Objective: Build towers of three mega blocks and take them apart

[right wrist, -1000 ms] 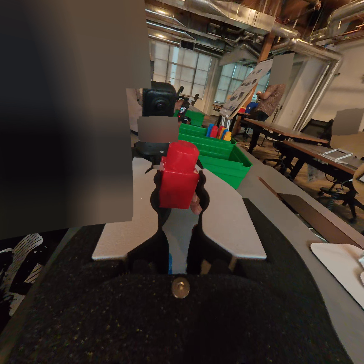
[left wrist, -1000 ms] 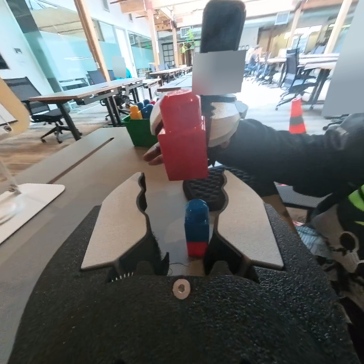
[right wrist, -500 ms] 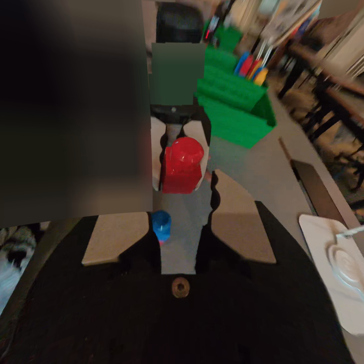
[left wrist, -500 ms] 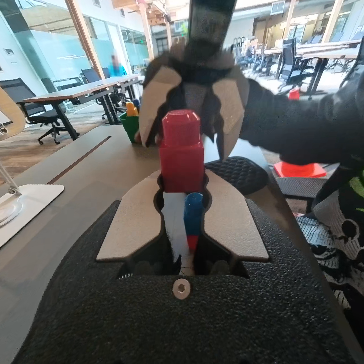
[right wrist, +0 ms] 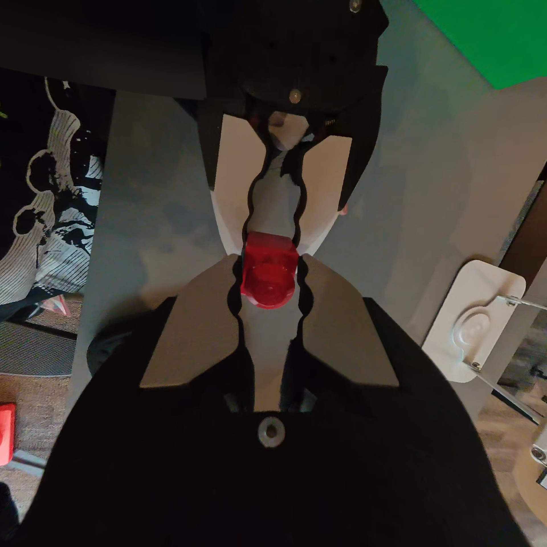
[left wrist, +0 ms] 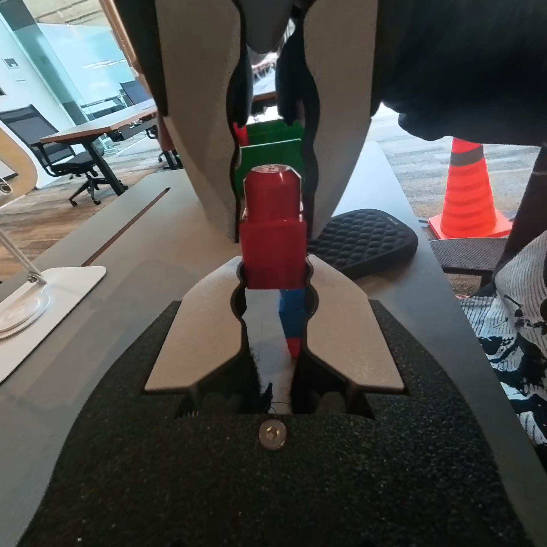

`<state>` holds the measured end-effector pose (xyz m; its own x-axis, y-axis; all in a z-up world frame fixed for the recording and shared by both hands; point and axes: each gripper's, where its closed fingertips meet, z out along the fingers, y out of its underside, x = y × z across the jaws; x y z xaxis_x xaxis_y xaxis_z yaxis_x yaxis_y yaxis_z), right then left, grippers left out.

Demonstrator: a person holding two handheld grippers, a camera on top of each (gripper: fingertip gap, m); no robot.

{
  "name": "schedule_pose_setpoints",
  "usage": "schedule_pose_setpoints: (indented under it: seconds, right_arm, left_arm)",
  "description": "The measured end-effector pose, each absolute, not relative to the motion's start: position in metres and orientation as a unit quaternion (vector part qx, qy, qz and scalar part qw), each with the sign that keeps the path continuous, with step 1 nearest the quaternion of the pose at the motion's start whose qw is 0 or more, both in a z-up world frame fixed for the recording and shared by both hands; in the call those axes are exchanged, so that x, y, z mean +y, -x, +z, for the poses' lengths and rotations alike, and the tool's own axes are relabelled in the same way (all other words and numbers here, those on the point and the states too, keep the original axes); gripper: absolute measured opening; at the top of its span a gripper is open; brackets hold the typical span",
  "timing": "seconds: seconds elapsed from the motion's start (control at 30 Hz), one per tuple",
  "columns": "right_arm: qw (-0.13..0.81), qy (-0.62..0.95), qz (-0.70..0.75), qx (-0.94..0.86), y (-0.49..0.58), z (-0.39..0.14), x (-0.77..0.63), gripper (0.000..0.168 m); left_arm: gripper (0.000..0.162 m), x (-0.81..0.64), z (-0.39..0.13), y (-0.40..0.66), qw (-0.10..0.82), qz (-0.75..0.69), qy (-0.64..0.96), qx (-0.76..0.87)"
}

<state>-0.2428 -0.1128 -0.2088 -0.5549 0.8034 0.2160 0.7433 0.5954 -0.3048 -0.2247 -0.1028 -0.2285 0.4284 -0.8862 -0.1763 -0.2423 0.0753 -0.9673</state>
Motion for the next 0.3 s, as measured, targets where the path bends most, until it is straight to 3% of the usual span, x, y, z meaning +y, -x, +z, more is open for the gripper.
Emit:
schedule_pose_setpoints:
  seconds: [0.1, 0.2, 0.3]
  right_arm:
    - [0.173, 0.436, 0.082, -0.879, 0.242, -0.206, -0.110, 0.034]
    - [0.167, 0.444, 0.069, -0.877, 0.237, -0.202, -0.106, 0.034]
    - [0.152, 0.455, 0.061, -0.875, 0.232, -0.207, -0.104, 0.034]
  left_arm:
    - [0.039, -0.102, -0.225, 0.226, 0.589, -0.286, 0.609, 0.448]
    - [0.065, -0.104, -0.235, 0.228, 0.568, -0.290, 0.620, 0.457]
    - [0.079, -0.108, -0.252, 0.229, 0.540, -0.299, 0.632, 0.468]
